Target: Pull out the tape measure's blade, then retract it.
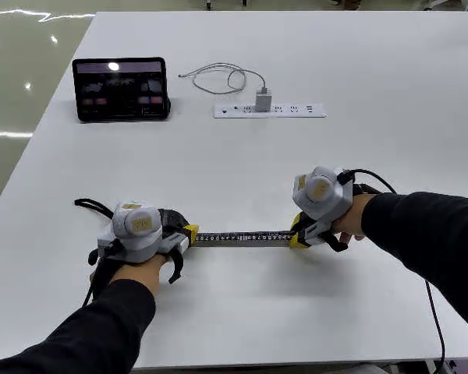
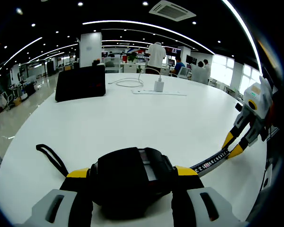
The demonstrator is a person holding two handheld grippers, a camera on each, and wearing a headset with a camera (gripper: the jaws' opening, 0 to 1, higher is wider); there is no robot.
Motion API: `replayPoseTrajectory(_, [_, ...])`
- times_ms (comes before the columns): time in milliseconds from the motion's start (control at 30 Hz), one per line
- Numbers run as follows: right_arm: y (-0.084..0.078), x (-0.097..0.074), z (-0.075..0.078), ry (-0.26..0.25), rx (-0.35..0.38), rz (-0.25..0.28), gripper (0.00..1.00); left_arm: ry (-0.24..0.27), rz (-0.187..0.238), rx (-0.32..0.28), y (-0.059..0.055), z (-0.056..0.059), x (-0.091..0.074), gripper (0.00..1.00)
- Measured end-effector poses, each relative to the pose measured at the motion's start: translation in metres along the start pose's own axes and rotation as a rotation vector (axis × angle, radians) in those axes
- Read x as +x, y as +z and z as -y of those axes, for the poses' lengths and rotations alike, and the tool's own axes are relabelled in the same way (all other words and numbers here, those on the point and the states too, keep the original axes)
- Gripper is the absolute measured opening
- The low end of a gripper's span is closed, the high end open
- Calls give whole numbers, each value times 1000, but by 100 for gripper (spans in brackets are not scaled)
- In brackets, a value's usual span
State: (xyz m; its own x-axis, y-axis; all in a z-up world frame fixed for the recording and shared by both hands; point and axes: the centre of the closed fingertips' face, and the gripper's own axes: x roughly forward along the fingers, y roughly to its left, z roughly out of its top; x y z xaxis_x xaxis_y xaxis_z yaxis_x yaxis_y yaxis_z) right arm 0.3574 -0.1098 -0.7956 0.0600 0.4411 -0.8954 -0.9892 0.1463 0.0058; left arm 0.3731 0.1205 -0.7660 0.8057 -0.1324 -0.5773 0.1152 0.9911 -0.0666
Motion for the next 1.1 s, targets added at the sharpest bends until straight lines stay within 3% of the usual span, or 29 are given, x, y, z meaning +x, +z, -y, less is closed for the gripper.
replayPoseTrajectory(1100, [19,10,-3,-12,-1,32,12,0,-7,-4,0,0,-1,64])
